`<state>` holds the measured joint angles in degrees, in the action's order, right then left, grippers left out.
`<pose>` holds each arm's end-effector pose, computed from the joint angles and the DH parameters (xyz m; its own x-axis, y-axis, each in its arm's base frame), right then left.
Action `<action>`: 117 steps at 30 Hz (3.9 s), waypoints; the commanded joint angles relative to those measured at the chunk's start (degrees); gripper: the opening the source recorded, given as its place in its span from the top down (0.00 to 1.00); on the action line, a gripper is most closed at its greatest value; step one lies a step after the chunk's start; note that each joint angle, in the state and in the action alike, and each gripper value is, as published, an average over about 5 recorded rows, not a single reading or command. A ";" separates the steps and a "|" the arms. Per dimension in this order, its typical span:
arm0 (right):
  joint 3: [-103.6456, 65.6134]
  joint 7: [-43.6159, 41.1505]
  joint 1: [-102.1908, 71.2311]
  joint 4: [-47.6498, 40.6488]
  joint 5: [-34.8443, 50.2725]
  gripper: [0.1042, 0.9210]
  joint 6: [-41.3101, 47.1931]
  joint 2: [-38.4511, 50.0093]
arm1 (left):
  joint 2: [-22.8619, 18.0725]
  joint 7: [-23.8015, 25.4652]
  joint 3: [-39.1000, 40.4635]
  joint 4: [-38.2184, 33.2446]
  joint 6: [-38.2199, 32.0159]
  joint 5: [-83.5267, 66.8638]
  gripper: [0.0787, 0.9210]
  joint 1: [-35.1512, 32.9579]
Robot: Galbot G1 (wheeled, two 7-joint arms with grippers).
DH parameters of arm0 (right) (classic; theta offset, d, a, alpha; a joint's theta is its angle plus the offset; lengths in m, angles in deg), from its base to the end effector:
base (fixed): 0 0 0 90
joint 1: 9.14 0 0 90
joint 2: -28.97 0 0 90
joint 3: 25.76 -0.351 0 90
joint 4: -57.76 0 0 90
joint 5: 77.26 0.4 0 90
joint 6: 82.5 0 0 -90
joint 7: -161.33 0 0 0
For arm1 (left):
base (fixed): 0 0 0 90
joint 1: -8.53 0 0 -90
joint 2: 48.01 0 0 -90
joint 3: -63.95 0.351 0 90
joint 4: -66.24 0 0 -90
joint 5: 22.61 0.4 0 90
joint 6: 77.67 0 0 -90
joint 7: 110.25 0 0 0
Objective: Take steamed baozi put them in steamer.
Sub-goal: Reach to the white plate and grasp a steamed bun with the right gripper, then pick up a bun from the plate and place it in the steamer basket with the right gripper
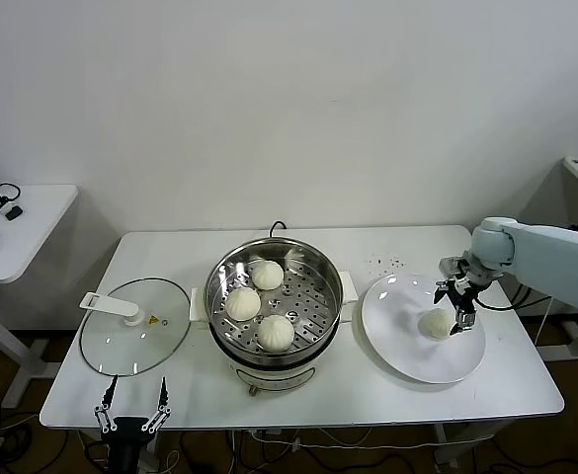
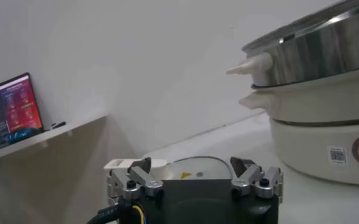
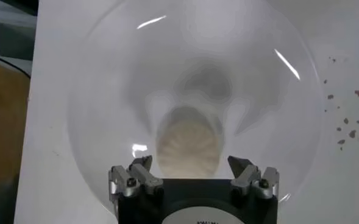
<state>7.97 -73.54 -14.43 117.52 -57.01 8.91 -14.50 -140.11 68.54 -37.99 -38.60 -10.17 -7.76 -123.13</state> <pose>0.5684 -0.2032 -0.2453 -0.0177 -0.0260 0.9995 -0.9938 -0.1093 -0.0204 0.1156 0.0708 -0.4392 -0.9903 -0.1108 0.0838 -0.0765 0.9384 0.3369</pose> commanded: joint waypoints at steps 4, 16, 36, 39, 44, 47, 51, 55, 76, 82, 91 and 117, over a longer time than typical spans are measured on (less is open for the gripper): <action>-2.78 0.02 -3.06 -2.10 -1.67 0.12 -0.10 -0.27 | 0.07 0.02 0.19 0.05 0.08 -0.11 0.12 -0.06; -3.78 0.03 -3.91 -1.84 -2.15 0.13 0.24 -0.32 | 0.17 0.03 0.10 -0.32 0.16 -0.04 0.12 -0.25; 7.89 1.01 9.63 8.47 3.83 0.36 2.07 2.13 | 0.08 -0.14 0.27 -0.51 -0.06 -0.16 0.12 0.01; 13.62 1.06 17.76 11.80 7.79 0.36 2.11 1.52 | 0.11 -0.12 0.50 -0.55 -0.08 -0.12 0.12 0.06; 20.73 1.02 29.40 15.92 15.11 0.37 2.95 -1.63 | 0.29 -0.09 0.92 -0.47 -0.05 -0.08 0.12 0.40; 23.09 1.03 35.82 19.35 20.70 0.36 4.34 -4.01 | 0.42 -0.03 1.21 -0.40 0.02 -0.04 0.12 0.72; 24.70 0.99 42.34 24.18 28.06 0.36 6.04 -6.72 | 0.57 0.09 1.43 -0.47 0.11 0.00 0.12 0.88; 25.04 1.15 46.08 27.79 32.66 0.36 7.74 -9.10 | 0.83 0.12 1.43 -0.50 0.10 0.00 0.12 0.80; 13.11 7.41 32.85 24.00 38.97 0.33 13.86 -23.83 | 1.19 0.31 1.24 -0.48 0.34 0.00 0.12 0.95; 11.95 8.81 27.46 22.15 37.71 0.33 14.75 -25.67 | 0.98 0.27 1.05 -0.42 0.34 -0.04 0.12 0.92; 11.43 9.97 22.93 21.40 34.90 0.33 15.30 -26.15 | 0.76 0.22 0.88 -0.25 0.25 -0.06 0.12 0.82; 10.93 10.83 20.12 18.78 30.55 0.33 15.61 -26.65 | 0.77 0.14 0.63 -0.06 -0.05 -0.35 0.12 0.84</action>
<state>19.07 -62.67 6.48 136.71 -25.75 24.47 -40.89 -139.35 68.70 -37.37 -38.76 -10.19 -8.08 -122.23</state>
